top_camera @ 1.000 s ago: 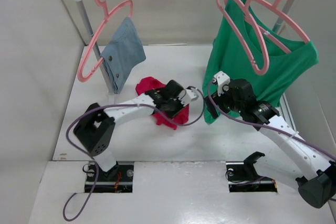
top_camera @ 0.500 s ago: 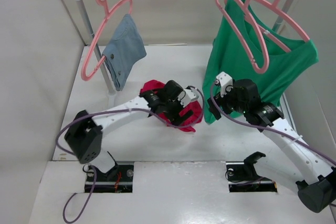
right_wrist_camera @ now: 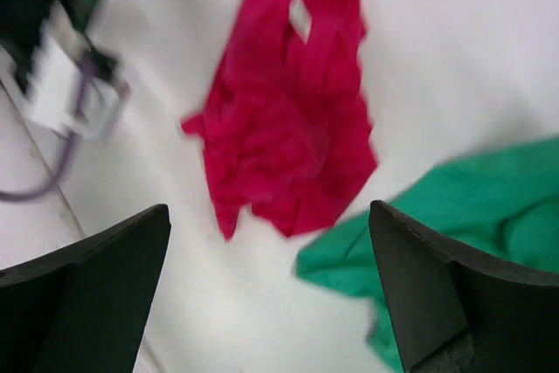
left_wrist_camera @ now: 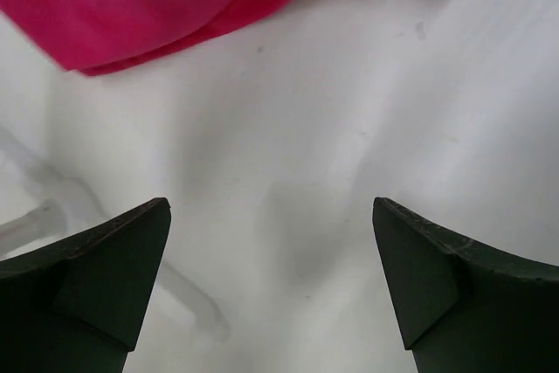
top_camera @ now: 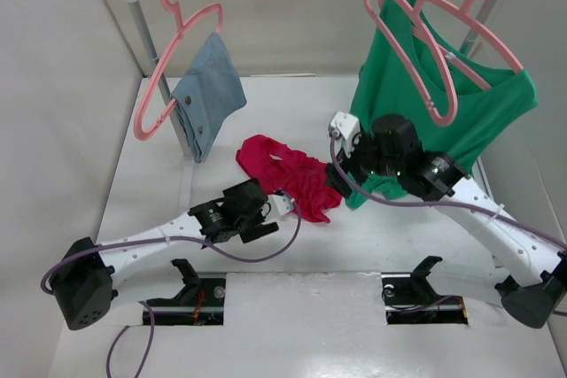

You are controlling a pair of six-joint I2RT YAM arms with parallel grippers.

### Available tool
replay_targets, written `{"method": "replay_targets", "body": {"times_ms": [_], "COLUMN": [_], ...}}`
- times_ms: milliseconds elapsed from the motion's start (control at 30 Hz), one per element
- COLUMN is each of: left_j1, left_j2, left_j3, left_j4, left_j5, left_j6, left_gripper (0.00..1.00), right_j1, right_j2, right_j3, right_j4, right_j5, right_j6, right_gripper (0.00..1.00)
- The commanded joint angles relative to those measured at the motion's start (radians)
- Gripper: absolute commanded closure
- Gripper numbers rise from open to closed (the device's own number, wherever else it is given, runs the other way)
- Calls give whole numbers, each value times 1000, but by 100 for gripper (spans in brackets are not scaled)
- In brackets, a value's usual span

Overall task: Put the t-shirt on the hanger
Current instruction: Grab a hanger with the right arm

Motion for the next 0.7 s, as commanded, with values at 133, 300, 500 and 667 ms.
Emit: {"method": "replay_targets", "body": {"times_ms": [133,300,500,667], "left_j1": [1,1,10,10], "left_j2": [-97,-24,-33,-72], "left_j3": [18,50,60,105], "left_j4": [157,157,208,210], "left_j5": [-127,-142,-182,-207], "left_j6": [37,-27,-90,-199], "left_gripper": [0,0,0,0], "right_j1": [5,5,-126,-205], "right_j2": [138,295,240,261], "right_j3": [607,1075,1158,1170], "right_j4": [27,-113,-130,-220], "right_j5": [-124,10,385,483], "right_j6": [-14,1,87,96], "right_gripper": [0,0,5,3]}}
